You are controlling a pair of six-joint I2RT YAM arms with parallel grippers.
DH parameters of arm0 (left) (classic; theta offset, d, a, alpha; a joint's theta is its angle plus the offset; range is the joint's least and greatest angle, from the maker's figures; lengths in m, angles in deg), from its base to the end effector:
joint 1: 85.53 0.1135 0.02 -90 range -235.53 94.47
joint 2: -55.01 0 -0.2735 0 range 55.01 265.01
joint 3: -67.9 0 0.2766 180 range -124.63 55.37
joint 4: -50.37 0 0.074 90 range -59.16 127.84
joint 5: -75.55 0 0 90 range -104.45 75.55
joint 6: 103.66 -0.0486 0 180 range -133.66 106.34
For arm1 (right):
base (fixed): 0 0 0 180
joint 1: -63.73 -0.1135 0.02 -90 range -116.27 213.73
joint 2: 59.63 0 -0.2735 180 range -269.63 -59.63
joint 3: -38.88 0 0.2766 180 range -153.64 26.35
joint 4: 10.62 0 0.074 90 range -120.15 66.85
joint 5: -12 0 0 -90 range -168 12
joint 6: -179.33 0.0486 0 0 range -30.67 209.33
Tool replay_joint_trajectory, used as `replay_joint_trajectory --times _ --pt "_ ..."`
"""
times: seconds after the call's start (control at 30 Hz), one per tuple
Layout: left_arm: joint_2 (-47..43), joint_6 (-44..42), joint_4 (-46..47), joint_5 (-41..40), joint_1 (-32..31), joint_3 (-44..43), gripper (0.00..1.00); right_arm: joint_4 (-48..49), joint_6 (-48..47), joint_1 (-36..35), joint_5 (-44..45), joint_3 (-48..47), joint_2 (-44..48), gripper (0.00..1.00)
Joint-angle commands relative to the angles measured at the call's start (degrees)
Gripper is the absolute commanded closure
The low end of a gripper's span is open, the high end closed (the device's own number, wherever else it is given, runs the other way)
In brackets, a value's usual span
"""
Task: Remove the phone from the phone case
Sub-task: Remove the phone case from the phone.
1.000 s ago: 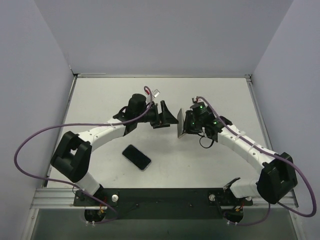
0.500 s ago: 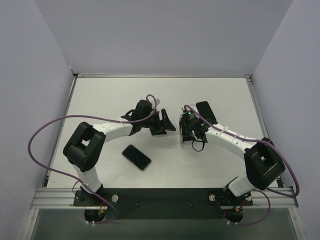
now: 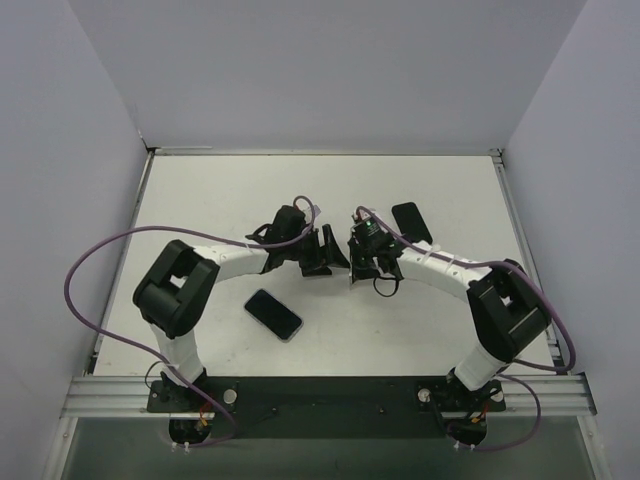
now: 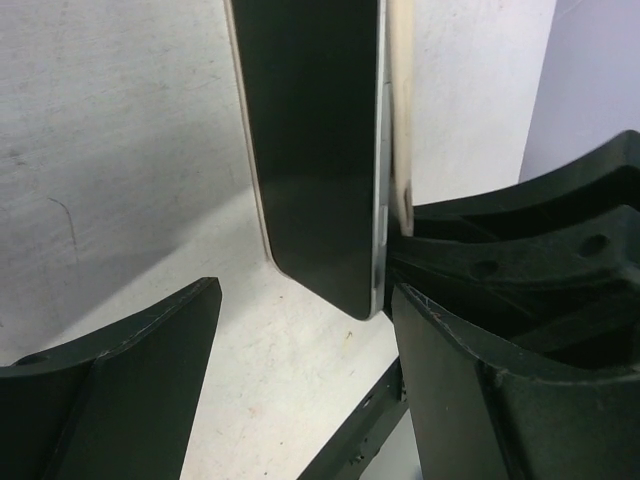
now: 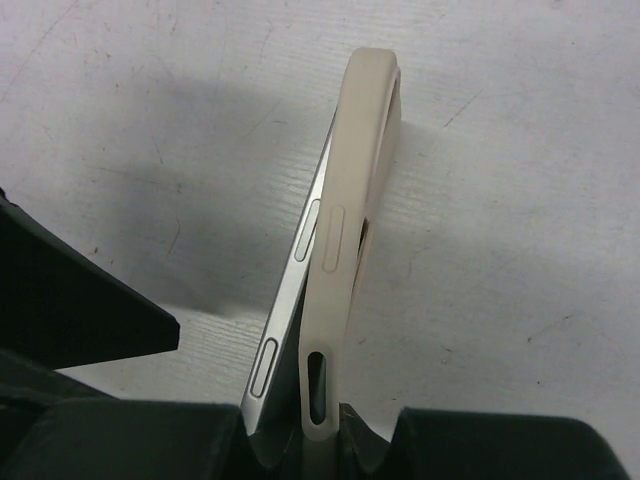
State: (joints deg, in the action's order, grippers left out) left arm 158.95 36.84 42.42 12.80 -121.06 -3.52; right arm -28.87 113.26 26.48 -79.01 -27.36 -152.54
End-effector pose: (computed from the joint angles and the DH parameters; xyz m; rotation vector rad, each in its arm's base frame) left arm 0.3193 -0.2554 0.1542 -0.0491 2.5482 -1.2460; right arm 0.2923 0.2233 0.1759 -0.2895 2.4032 0.5296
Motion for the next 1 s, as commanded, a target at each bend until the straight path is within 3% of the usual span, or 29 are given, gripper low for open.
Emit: replay_joint_trajectory --times 0.0,0.37,0.67,0.97 --pt "1.79 -0.32 3.15 0.35 0.11 -0.43 0.2 4.92 0.42 -1.42 -8.74 0.01 -6.41 1.0" --pt "2.85 -2.59 2.72 -1.58 0.11 -1.66 0.25 5.19 1.3 -1.33 -11.81 -0.43 -8.35 1.0" --pt "3.2 -11.9 -11.77 -12.2 -2.26 -7.28 0.43 5.19 2.53 -0.71 -14.1 0.28 -5.98 1.0" --pt "6.62 -15.87 -20.83 -22.75 -6.92 -12.38 0.63 6.75 4.38 0.95 -15.68 1.06 -2.38 1.0"
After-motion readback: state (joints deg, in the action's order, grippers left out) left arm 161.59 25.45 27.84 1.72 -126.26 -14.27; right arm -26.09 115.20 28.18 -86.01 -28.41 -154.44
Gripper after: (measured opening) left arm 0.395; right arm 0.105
